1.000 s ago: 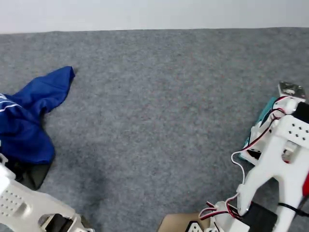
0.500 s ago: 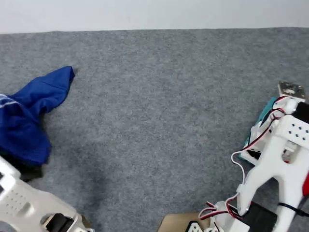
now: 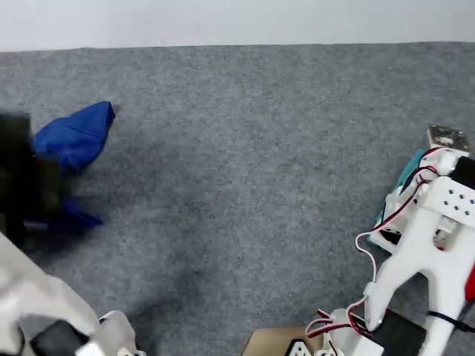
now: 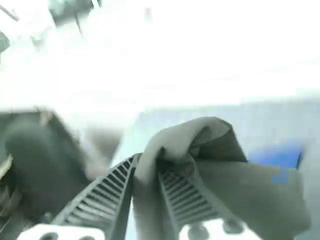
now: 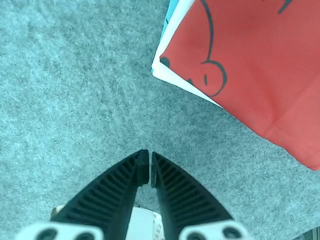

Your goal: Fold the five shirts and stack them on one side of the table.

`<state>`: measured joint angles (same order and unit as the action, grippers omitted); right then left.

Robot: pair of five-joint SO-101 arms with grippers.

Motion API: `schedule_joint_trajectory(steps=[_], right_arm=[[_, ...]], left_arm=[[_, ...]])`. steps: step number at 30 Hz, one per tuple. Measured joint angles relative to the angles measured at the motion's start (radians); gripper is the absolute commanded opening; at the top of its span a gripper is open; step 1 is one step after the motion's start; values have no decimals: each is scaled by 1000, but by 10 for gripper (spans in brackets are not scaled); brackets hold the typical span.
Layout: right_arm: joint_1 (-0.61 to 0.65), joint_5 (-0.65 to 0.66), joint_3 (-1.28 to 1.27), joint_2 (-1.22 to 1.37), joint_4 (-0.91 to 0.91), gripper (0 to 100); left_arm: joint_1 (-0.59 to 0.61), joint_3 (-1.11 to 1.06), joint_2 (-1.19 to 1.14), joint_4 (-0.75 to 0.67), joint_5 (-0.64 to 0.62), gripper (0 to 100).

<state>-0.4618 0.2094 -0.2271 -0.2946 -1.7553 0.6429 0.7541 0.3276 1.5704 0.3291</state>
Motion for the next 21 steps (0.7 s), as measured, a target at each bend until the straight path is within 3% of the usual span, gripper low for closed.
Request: schedule_joint_trajectory(steps=[6,15,21], right_arm=[[0,0,-71,0,0,9],[0,0,-84,0,0,9],[0,0,-84,0,0,9]], left_arm=[[-256,15,60,-181,-169,5],[-726,-81,31,-259,-192,5],[-842,-250,-121,-261,-195,5]])
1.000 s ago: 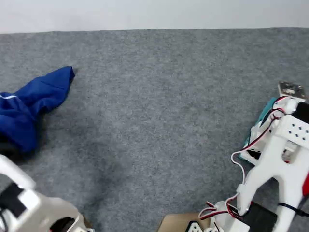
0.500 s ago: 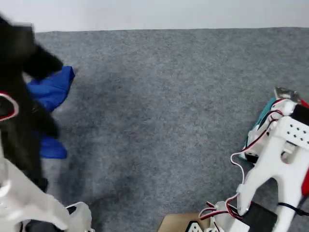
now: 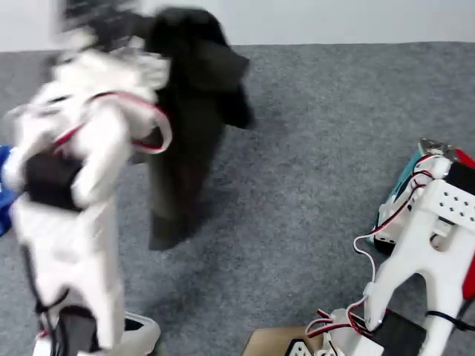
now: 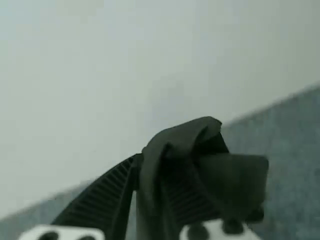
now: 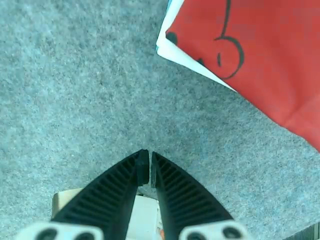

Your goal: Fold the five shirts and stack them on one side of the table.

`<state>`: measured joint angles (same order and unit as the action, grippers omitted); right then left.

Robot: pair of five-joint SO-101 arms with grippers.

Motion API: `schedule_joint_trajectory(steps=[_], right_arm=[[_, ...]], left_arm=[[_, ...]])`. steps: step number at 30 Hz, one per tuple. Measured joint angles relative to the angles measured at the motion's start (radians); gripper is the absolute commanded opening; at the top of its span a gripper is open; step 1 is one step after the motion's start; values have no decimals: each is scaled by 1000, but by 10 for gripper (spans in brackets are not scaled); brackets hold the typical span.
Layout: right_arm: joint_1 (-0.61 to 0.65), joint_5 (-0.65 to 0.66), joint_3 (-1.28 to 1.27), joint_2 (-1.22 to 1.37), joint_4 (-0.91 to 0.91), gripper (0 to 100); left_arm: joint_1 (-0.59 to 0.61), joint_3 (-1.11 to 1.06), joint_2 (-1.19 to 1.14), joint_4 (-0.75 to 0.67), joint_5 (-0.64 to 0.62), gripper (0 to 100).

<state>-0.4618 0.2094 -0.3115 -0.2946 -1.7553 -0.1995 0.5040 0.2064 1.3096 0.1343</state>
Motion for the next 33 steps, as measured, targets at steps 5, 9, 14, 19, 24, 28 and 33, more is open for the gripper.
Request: schedule_joint_trajectory(steps=[5,9,14,19,24,28,33], right_arm=[[0,0,0,0,0,9],[0,0,0,0,0,9],[0,0,0,0,0,9],[8,0,0,0,0,9],[95,0,0,0,0,9],[161,0,6,0,0,9],[241,0,112,0,0,9]], left_arm=[[-5,-124,-167,0,0,5],[0,-160,-258,6,0,6],[2,-160,-316,72,-3,111],[2,-160,-316,190,-3,173],[2,-110,-304,261,-3,173],[28,-32,-244,262,-3,174],[74,6,-163,270,-3,175]])
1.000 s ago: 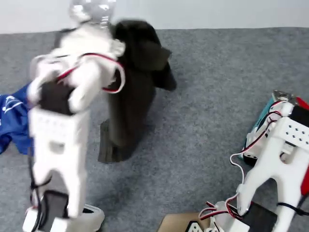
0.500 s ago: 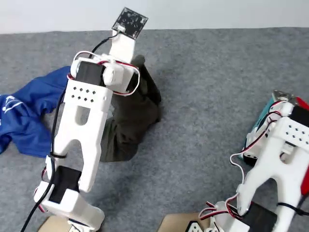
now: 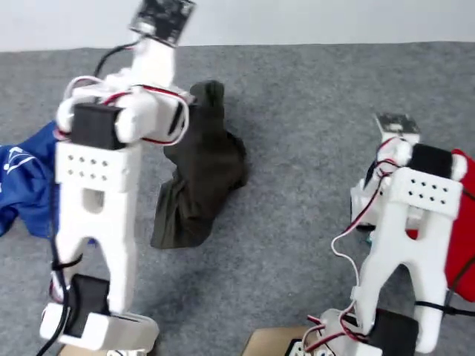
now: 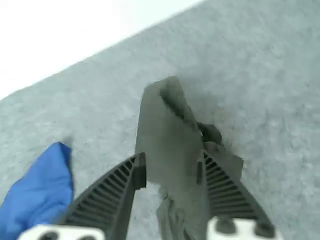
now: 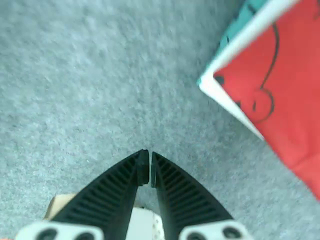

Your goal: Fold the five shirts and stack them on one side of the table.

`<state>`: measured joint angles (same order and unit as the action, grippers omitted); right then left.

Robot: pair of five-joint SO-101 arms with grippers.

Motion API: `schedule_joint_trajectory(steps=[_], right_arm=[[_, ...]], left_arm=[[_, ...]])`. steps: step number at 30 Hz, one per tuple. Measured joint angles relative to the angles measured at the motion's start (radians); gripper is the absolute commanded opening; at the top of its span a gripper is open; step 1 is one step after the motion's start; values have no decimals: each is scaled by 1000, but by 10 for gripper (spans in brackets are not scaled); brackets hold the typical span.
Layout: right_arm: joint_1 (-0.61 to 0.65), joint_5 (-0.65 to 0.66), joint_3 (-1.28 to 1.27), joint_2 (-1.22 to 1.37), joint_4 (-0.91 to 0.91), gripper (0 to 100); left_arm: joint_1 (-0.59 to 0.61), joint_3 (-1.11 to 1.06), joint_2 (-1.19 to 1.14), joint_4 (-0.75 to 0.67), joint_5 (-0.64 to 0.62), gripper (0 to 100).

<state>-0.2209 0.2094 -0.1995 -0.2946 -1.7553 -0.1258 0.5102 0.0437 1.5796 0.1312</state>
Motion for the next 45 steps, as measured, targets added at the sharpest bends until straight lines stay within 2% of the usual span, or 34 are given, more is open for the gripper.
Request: schedule_joint_trajectory(steps=[6,13,15,20,25,28,31,38,45], right_arm=[[147,0,107,0,0,9],[384,0,163,0,40,9],[428,0,163,15,63,9],[451,0,196,71,68,9],[457,0,199,77,46,9],[457,0,199,77,29,9],[456,0,199,77,5,9],[450,0,199,77,2,9],[425,0,199,54,2,9]], left_arm=[[109,0,28,137,0,174],[370,-81,32,152,5,173],[393,-173,34,152,69,173],[367,-445,34,150,169,174],[250,-726,34,147,245,190],[175,-875,34,81,256,214],[135,-993,34,-41,258,217],[124,-1123,34,-256,258,217],[124,-1148,9,-348,230,212]])
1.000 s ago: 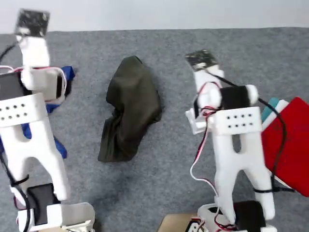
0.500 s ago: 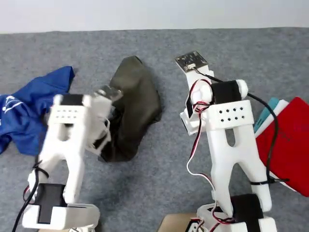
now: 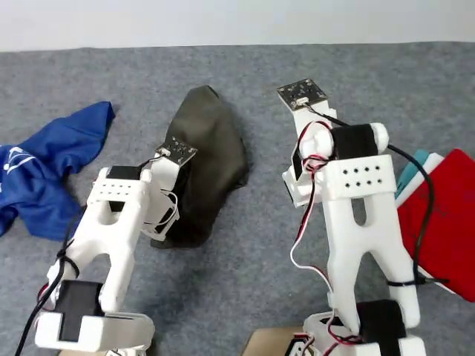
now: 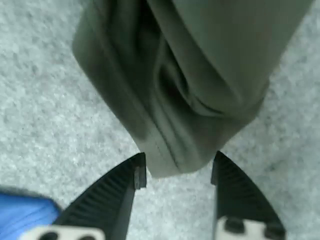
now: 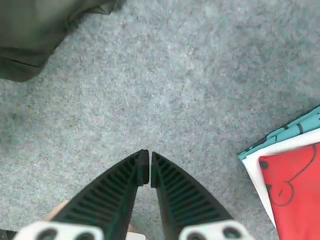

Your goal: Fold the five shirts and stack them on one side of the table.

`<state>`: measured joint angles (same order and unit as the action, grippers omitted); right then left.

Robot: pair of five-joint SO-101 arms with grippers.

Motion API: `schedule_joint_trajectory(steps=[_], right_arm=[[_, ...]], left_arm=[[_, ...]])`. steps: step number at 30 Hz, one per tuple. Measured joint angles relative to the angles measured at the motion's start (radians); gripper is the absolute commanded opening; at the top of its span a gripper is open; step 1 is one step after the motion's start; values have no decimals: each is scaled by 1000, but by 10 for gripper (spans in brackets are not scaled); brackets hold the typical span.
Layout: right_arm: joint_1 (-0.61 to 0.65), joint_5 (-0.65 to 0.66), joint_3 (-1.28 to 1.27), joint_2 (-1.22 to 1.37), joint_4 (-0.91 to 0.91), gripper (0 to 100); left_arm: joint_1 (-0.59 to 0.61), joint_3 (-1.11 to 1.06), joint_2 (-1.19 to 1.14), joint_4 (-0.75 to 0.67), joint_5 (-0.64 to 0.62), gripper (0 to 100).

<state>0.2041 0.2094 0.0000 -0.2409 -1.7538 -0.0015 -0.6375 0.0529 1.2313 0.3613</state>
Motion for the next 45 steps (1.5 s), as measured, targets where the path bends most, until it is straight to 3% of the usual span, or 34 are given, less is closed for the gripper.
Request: schedule_joint_trajectory(steps=[4,8,14,18,22,28,37,45], right_arm=[[-5,0,0,-48,-2,9],[-29,0,0,-80,-2,9],[-83,0,0,-117,-2,9],[-109,0,0,-149,-2,9],[-127,0,0,-172,-2,9],[-124,0,0,-173,-2,9],[-124,0,-34,-173,-2,9],[-112,0,-100,-173,-2,9]], left_arm=[[0,14,-140,-17,-12,133],[-6,137,-255,66,-9,6],[-2,269,-304,161,-14,4],[-2,371,-186,273,-20,4],[-2,554,43,374,-115,4],[-2,887,299,413,-212,5],[58,1229,338,422,-216,5],[219,1204,344,486,-216,5]])
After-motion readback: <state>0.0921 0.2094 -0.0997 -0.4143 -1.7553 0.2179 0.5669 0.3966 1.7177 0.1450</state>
